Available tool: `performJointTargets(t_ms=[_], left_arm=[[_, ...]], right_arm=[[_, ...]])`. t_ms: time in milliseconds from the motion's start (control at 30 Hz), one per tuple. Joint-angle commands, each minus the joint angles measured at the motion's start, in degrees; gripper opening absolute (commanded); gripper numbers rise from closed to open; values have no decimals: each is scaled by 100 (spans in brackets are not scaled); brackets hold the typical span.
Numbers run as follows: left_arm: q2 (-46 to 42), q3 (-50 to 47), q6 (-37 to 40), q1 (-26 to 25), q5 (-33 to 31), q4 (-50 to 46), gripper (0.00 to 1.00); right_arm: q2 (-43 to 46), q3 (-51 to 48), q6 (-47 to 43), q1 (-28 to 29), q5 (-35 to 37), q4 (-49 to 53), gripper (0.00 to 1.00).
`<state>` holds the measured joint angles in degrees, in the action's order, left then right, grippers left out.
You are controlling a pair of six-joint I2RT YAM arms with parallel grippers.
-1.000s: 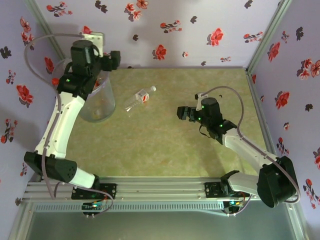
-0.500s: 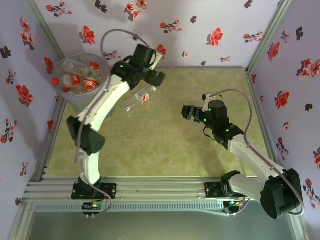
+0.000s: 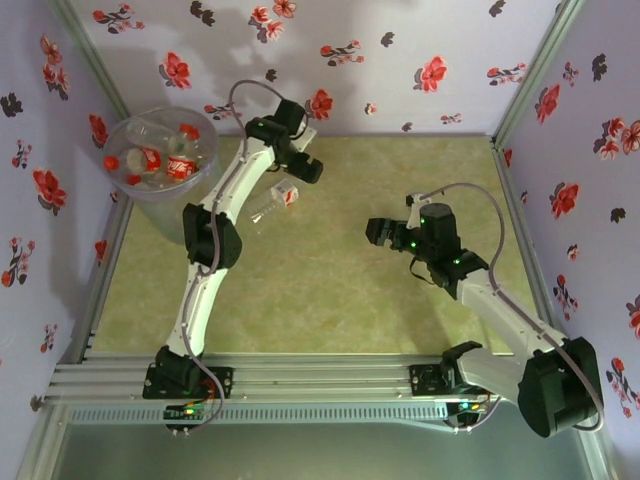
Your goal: Put the plastic bottles in the bin
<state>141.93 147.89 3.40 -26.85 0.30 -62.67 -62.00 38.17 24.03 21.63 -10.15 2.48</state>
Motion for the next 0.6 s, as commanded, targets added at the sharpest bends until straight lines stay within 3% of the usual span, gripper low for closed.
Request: performJointTargets(t_ms=[0,567], left_arm=[[19,-341,-156,120,151,325,100],[460,-838,-115,317,335,491,97]], right_arm=[[-118,-36,-79,-44,-238,-55,99],[-344,53,-162,-44,-260,-29,99]])
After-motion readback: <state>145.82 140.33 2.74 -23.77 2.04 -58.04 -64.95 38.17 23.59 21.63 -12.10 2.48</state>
